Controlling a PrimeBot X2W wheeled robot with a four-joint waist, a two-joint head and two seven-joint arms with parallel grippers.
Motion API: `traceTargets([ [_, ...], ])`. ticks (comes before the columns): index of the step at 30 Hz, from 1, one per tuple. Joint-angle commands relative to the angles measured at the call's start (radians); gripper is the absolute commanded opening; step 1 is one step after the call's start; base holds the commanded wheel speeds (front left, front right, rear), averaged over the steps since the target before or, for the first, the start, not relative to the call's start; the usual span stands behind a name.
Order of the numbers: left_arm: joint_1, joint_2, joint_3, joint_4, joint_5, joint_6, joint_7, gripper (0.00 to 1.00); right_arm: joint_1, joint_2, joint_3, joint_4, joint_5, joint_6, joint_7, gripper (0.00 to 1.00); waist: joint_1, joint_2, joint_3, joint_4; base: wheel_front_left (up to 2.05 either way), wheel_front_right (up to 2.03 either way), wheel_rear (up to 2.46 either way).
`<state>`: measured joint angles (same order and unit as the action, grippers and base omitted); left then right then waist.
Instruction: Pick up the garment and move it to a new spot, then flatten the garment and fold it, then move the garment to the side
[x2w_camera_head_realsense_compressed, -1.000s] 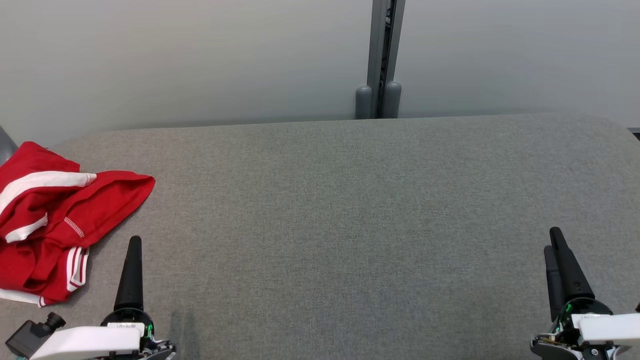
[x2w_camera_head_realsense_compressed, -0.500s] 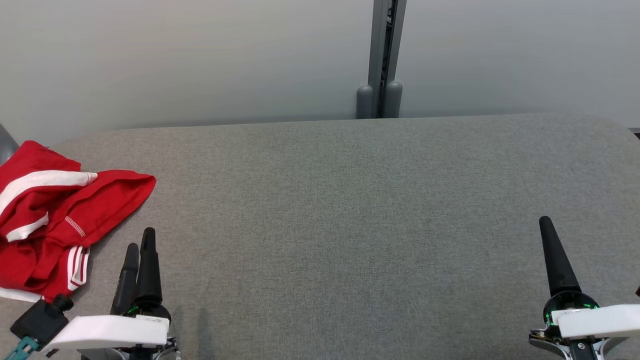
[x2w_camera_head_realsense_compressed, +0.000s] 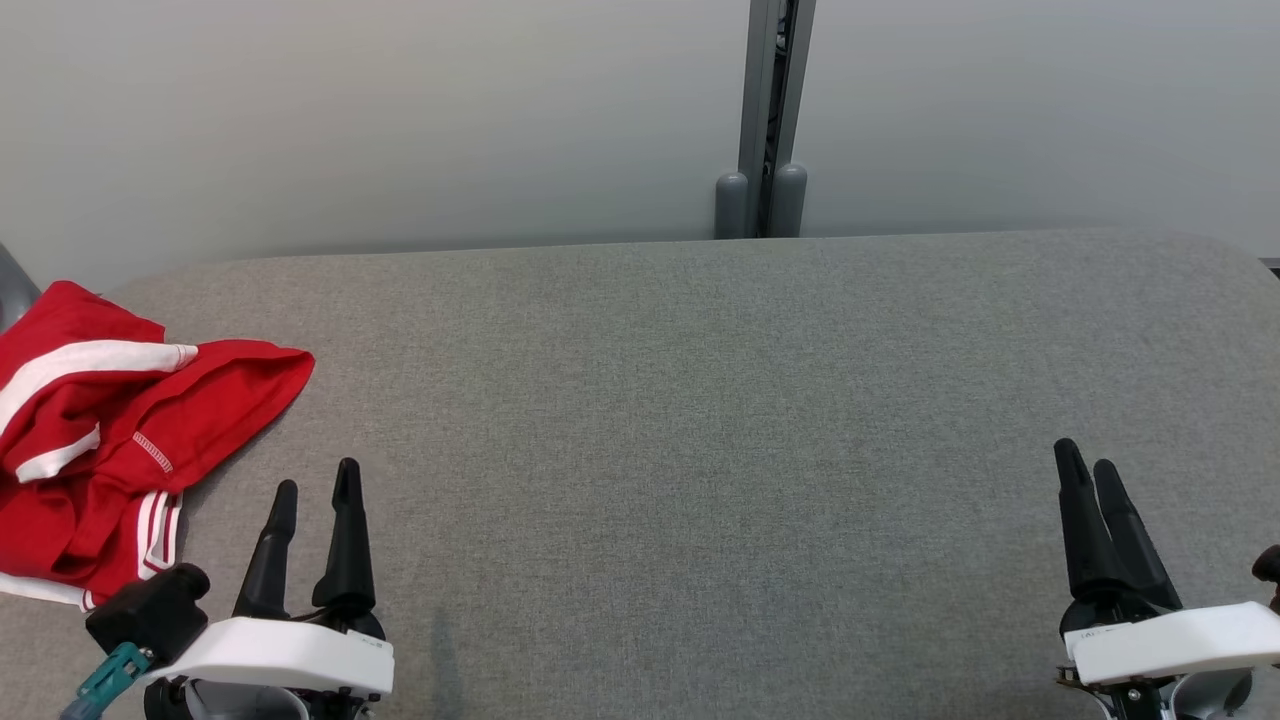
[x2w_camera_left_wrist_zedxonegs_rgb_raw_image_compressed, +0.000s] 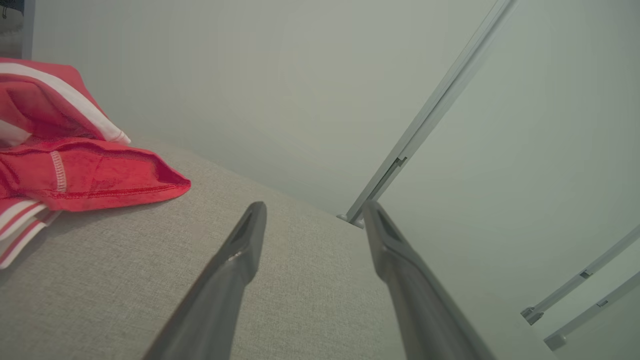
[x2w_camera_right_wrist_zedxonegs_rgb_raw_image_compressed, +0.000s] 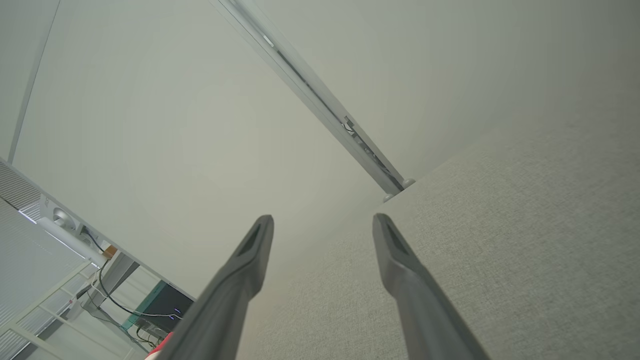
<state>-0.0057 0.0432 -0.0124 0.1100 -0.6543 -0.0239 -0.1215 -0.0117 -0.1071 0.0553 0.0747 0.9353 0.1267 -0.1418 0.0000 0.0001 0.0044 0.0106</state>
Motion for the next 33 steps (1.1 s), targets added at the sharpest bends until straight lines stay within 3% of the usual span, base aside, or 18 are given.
traceTargets([
  [1, -0.026, 0.005, -0.004, 0.001, 0.054, 0.010, -0.011, 1.00, -0.019, -0.011, -0.003, -0.001, -0.052, 0.005, -0.012, 1.00, 0.0000, -0.0001, -0.001, 0.000, 0.00, 0.00, 0.00],
  [11, -0.029, 0.008, -0.011, 0.040, 0.198, 0.031, -0.039, 1.00, -0.032, -0.010, -0.010, 0.036, -0.253, 0.005, -0.035, 1.00, 0.0000, -0.0001, -0.002, 0.001, 0.00, 0.00, 0.00],
  [33, -0.043, 0.013, -0.027, 0.087, 0.424, 0.062, -0.092, 1.00, -0.065, -0.019, 0.008, 0.087, -0.513, 0.006, -0.081, 1.00, 0.0000, -0.0001, -0.005, 0.007, 0.00, 0.00, 0.00],
])
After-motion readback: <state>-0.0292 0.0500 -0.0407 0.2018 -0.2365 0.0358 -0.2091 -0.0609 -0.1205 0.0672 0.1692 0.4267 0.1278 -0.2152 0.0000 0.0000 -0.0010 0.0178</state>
